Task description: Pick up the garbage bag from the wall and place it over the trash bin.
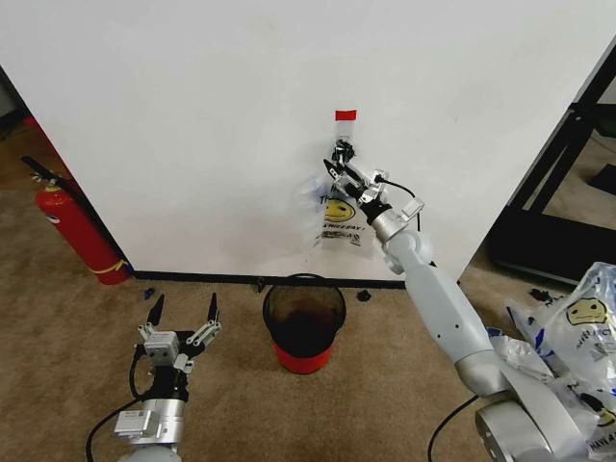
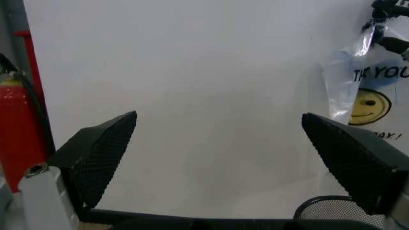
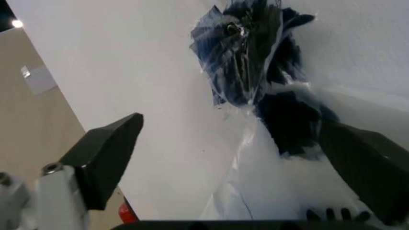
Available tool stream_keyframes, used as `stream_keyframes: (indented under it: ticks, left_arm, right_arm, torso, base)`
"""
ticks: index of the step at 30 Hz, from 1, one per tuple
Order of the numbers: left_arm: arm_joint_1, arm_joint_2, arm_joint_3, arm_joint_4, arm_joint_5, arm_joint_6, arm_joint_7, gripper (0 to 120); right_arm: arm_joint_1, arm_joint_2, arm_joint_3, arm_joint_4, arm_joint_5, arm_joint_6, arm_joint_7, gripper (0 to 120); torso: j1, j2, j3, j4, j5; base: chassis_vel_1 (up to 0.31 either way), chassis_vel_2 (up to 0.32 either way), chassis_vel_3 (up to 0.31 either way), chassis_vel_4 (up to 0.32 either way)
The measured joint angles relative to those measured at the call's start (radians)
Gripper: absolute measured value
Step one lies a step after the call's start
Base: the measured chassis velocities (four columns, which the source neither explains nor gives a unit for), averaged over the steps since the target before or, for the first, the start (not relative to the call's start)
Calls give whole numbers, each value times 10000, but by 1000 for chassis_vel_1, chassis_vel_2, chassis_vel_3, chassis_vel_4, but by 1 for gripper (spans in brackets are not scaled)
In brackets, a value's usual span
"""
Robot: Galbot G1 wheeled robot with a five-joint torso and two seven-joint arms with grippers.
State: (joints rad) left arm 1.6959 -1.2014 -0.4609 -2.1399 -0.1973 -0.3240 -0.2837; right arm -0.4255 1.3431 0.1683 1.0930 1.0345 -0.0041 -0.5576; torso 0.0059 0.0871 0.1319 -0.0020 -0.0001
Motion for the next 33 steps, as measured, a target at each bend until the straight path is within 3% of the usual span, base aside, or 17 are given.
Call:
stream_keyframes:
  ticks: [11,23,30,33]
  left_arm:
    - [-49,45,35,14,0,0,0,100]
    - [-111,69,99,73,-18,8,2,100]
    - [-125,90,108,99,-39,8,5,100]
    - [-134,85,122,106,-41,9,7,100]
  right_arm:
    - [-83,-241,59,-96,-25,-7,-182,52]
    - [-16,-413,75,-189,-26,-13,-273,46]
    - [97,-409,74,-364,-50,-13,-302,18]
    - [97,-442,65,-387,-68,-11,-325,11]
  torso:
    - [0,0,0,-3,1]
    - [0,0,0,-2,1]
    - [0,0,0,-1,1]
    - [0,0,0,-2,1]
  base:
    - [0,0,0,0]
    - [0,0,0,0]
    - [0,0,0,0]
    - [0,0,0,0]
